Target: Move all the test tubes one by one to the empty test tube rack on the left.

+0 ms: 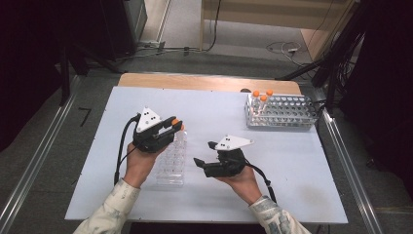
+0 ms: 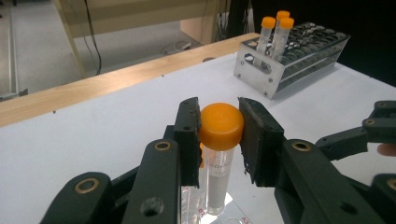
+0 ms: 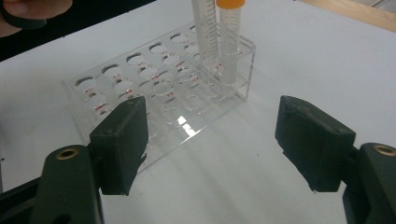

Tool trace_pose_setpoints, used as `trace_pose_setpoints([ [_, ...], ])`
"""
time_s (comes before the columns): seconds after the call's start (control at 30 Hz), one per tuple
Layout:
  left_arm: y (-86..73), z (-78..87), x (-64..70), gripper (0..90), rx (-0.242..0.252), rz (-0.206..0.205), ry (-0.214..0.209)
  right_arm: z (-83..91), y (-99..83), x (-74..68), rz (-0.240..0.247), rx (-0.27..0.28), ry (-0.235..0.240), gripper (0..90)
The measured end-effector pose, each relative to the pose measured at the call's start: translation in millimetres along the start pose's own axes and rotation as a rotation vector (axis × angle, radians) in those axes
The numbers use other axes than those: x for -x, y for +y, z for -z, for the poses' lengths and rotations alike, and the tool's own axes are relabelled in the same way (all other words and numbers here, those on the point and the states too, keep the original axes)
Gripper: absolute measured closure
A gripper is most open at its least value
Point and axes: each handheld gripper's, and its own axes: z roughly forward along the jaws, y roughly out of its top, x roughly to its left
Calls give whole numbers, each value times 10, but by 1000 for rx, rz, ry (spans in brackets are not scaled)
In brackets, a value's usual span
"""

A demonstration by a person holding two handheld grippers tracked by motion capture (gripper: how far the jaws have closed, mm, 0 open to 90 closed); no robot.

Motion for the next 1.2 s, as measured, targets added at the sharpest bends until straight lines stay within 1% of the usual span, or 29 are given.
trace_pose_setpoints([
  [0.03,-17,-17,2,699,-13,-10,3,-1,-1,0,0,-1,-1,241],
  [0.1,-57,-53,18,699,-28,-15,5,1,-1,0,-1,0,-1,241],
  [0.2,-108,-107,59,698,-54,-41,20,8,0,-2,-3,-1,1,241],
  [0.4,-156,-156,117,697,-79,-71,36,22,2,4,-6,2,-2,242],
  [0.57,-156,-151,113,692,-76,-68,37,17,-1,7,-6,0,-1,242],
  [0.8,-144,-123,105,615,-63,-60,24,9,-2,5,-6,-3,-1,241],
  [0.9,-137,-112,100,568,-58,-48,16,18,0,12,-8,2,-5,242],
  [0.97,-132,-107,91,526,-55,-29,3,25,2,22,-10,4,-10,242],
  [1.03,-129,-106,86,487,-56,-21,-4,30,3,30,-14,4,-13,241],
  [1.1,-128,-106,89,439,-61,-16,-4,30,3,41,-15,2,-19,241],
  [1.2,-118,-106,82,378,-71,-3,-24,34,2,64,-22,1,-27,236],
])
